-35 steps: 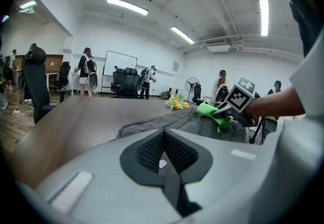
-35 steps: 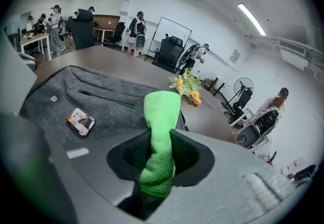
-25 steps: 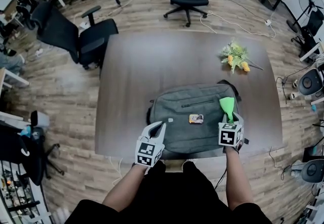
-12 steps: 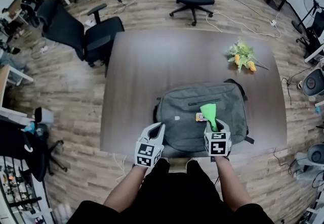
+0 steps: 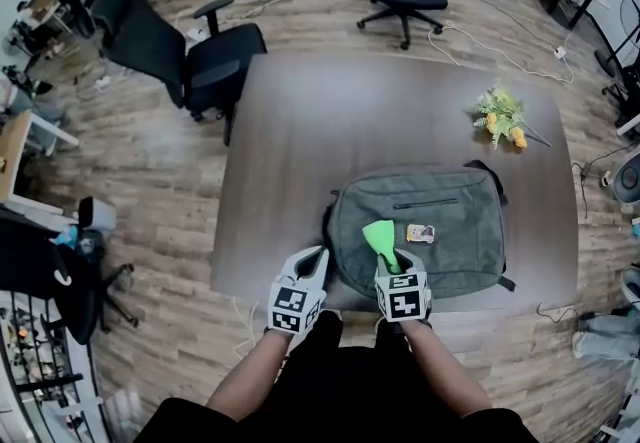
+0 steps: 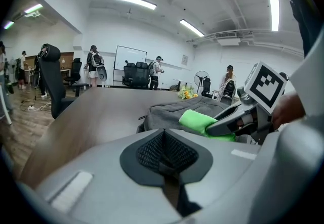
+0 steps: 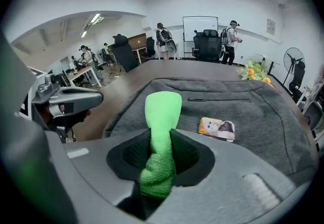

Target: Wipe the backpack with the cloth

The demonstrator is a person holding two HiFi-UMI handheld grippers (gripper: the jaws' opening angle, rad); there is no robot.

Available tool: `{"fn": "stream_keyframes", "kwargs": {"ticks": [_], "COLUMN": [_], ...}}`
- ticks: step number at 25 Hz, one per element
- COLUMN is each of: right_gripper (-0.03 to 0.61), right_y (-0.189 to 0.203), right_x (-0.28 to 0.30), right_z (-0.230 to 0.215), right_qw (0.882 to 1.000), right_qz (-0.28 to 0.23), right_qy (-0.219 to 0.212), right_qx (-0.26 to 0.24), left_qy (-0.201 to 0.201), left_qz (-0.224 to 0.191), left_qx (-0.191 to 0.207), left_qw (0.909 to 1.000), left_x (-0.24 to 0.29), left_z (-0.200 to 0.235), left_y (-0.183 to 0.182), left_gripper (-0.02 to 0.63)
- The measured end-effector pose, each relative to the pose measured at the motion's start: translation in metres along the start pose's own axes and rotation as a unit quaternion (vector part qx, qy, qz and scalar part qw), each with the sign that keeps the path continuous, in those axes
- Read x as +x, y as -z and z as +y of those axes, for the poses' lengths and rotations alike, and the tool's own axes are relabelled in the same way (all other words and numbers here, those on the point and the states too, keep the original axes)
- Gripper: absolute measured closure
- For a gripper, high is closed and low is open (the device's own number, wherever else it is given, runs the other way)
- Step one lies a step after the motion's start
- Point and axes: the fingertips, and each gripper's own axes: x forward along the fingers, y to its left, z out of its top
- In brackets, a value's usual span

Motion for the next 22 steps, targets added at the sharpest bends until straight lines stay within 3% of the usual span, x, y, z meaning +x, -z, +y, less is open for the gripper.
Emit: {"fn": "stream_keyframes", "kwargs": {"ticks": [9,17,22], "right_gripper": [0.474,0.471,0.471], "right_y": [0.001,0.010,0.015], "right_x": [0.019,0.027,0.017], "right_z": [0.059,0.049,0.024], "right_qw": [0.998,0.998,0.998], "right_qz": [0.018,0.045,0.058], "right_qy": [-0.055,-0.035,0.000], "right_qx": [-0.005,-0.016,-0.028], "left_qy": [-0.004,0.008,0.026], "left_qz": [0.009,0.012,0.011], "left_qx": [0.000,0.007,0.019], "left_qw": [1.0000,0.9999,0.9994], "left_x": [-0.012,-0.013,-0.004], "left_z": [0.011,0.013,0.003], "left_y": [0.008,0.009,0.004], "left_gripper": [0.595,0.595,0.595]}}
